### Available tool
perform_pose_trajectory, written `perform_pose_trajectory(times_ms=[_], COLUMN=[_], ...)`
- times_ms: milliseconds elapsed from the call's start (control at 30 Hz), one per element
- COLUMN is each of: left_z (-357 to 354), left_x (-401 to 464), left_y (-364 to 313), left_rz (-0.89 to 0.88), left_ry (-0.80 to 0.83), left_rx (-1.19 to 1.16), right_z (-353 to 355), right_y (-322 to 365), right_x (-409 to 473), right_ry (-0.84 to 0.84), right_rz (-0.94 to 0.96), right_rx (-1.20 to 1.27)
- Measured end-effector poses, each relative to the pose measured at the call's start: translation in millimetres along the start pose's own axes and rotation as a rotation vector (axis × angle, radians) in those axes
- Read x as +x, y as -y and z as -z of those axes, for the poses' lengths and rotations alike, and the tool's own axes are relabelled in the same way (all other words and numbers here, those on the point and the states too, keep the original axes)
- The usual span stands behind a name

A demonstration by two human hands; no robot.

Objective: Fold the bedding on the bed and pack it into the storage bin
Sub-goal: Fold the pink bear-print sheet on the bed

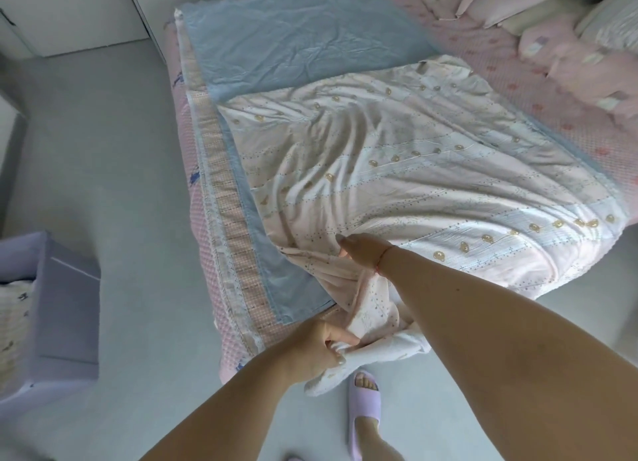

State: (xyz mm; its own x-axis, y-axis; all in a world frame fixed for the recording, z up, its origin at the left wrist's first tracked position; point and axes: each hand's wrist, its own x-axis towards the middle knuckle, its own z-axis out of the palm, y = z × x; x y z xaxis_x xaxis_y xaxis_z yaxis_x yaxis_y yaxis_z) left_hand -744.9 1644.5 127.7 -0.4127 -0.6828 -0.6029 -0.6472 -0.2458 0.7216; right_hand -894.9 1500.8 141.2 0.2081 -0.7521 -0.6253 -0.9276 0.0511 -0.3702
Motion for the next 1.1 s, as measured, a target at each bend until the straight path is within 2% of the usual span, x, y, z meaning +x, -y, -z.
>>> perform_pose_trajectory(times_ms=[300, 400, 533, 667, 967, 1100], left_z=[23, 30, 36, 44, 91, 116], left_x=[34, 41, 47, 50, 62, 69], left_y=[11, 16, 26, 32, 17, 2], left_rz=[0.035, 0.06, 0.081, 0.137, 0.201, 0.169], left_ry=[0.045, 0.035, 0.039, 0.024, -0.146, -0.242], left_rx=[-0.043, -0.061, -0.003, 0.029, 0.218, 0.293], right_z=[-36, -38, -16, 17, 126, 156], right_y=[4, 12, 22, 25, -8, -23], right_x=[67, 82, 91, 92, 75, 64], right_ry=[0.334, 0.432, 0.367, 0.204, -0.118, -0.134], right_rz=[0.099, 0.07, 0.051, 0.049, 0.038, -0.009], right_rx=[-0.48, -0.51, -0.328, -0.25, -0.229, -0.215])
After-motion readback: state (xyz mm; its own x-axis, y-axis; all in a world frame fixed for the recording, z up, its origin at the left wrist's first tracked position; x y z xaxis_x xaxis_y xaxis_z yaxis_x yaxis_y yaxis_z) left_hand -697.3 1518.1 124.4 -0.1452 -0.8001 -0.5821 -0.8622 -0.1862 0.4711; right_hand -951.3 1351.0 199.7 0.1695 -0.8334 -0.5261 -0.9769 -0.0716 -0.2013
